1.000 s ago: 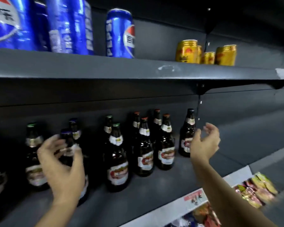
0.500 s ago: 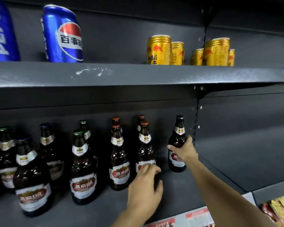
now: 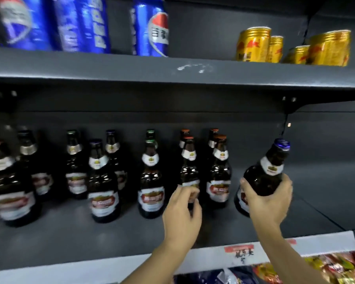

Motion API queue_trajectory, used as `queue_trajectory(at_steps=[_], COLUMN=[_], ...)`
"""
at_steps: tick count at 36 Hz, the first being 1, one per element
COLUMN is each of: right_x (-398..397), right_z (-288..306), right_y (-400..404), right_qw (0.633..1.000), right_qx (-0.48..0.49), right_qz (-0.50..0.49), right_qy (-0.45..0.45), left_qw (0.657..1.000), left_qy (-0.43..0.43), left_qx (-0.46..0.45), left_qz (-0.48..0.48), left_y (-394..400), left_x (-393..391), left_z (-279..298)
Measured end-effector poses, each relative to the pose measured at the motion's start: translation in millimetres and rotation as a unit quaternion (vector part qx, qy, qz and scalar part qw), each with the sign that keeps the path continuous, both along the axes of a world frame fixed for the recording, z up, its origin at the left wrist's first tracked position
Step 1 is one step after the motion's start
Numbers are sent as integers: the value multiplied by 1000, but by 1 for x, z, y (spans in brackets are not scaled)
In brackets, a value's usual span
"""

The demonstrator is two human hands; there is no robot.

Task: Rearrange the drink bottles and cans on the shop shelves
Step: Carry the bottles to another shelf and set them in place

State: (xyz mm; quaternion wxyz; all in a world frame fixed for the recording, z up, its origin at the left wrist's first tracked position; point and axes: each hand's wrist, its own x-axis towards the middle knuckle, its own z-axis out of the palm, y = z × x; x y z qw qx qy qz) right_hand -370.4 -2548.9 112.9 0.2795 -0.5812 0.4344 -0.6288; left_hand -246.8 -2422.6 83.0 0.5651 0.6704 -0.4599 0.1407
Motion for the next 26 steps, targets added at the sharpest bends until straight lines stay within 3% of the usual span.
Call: queue_trajectory(at_steps=[7, 13, 20, 26], right_x=[54, 117, 186, 241], right_z=[19, 22, 7, -8], right_y=[142, 234, 281, 291], right_qw=[989, 971, 958, 947], right_qx=[6, 2, 22, 25], right_qz=[132, 231, 287, 317], right_qy=[-66, -62, 0, 55], left_qw=[998, 981, 933, 933], left_qy=[-3, -6, 167, 264], left_qx=[-41, -105, -96, 7], left_qz=[36, 163, 305, 246], left_y=[97, 181, 240, 247], left_x=[59, 135, 233, 289], left_z=[4, 13, 21, 8])
